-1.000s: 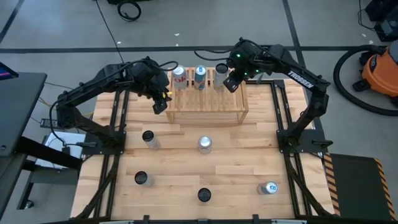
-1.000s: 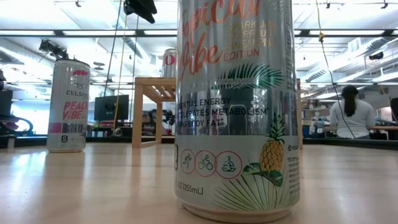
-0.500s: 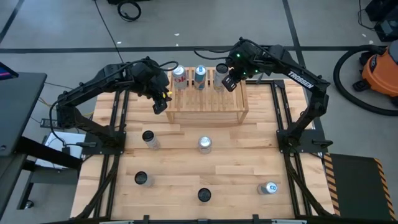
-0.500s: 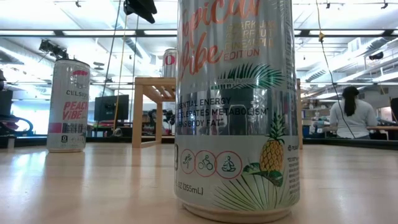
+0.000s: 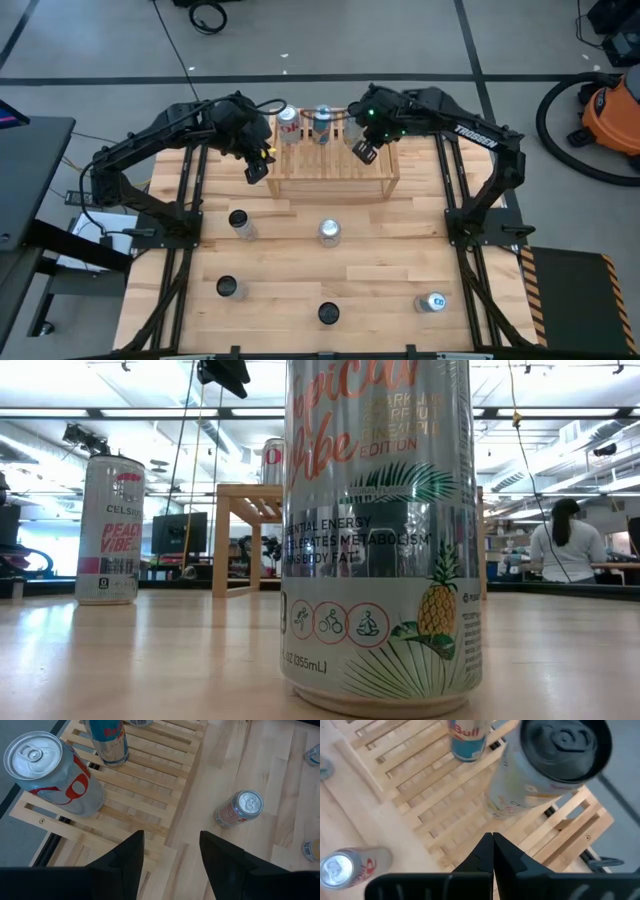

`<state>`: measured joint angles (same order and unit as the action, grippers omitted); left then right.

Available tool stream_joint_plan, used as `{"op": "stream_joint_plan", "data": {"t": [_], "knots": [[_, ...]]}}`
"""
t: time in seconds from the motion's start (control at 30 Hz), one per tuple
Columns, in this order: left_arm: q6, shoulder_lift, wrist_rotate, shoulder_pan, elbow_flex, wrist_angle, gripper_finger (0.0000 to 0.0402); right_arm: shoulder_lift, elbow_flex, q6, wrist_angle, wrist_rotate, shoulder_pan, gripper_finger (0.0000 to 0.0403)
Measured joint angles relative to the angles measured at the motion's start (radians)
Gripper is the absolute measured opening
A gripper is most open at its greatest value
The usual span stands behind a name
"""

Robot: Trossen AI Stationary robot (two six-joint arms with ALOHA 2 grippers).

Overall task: Place canned beverage on shelf
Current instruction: Put the top white-yellow soda can on the shelf

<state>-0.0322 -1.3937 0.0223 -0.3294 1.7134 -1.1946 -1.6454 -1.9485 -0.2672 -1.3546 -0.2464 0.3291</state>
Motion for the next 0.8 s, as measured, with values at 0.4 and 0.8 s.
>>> {"op": "stream_joint_plan", "data": {"t": [0.4,0.8], "knots": [[0.001,0.000,0.000,0.000,0.000,0.000,0.0192,-0.002,0.038,0.027,0.101,-0.003,0.038,0.0006],[0.023,0.000,0.000,0.000,0.000,0.002,0.0192,-0.004,0.038,0.040,0.137,-0.015,0.050,0.0006]]}}
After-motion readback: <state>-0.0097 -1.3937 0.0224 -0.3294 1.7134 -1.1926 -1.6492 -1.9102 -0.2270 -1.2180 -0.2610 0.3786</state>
